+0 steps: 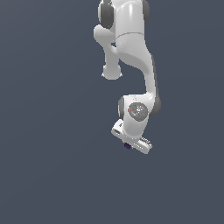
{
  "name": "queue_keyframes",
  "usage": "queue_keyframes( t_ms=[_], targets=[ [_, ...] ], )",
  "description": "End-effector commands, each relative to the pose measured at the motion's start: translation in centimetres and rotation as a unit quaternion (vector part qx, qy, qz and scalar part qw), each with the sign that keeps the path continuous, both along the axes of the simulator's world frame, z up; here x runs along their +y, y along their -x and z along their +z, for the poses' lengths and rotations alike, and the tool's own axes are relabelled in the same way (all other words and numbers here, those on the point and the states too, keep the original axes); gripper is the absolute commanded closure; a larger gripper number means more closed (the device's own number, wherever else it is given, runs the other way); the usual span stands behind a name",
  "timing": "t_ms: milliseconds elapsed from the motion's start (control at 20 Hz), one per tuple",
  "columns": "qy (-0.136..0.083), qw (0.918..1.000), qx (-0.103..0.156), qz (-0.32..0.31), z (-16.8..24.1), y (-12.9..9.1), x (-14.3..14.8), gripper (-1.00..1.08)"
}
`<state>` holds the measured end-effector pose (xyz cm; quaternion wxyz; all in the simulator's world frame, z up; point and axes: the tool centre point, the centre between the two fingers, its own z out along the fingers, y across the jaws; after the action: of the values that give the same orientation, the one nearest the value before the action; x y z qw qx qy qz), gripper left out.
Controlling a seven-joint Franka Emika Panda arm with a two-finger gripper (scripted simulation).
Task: Pick up the object and move it to a goal position.
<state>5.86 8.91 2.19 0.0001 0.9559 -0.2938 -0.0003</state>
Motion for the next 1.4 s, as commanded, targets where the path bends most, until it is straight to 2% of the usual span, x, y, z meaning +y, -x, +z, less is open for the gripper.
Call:
queue_keyframes(
  t_ms=[0, 350, 650, 1350],
  targets=[
    [0.000, 1.0000, 0.000, 0.000, 0.1, 0.0, 0.0, 1.08],
    [0.000, 1.0000, 0.000, 0.000, 1.5, 0.7, -0.5, 1.08],
    [0.000, 1.0000, 0.000, 0.000, 4.3, 2.1, -1.6, 1.08],
    [-0.001, 1.0000, 0.000, 0.000, 15.4, 7.3, -5.5, 1.08]
  ],
)
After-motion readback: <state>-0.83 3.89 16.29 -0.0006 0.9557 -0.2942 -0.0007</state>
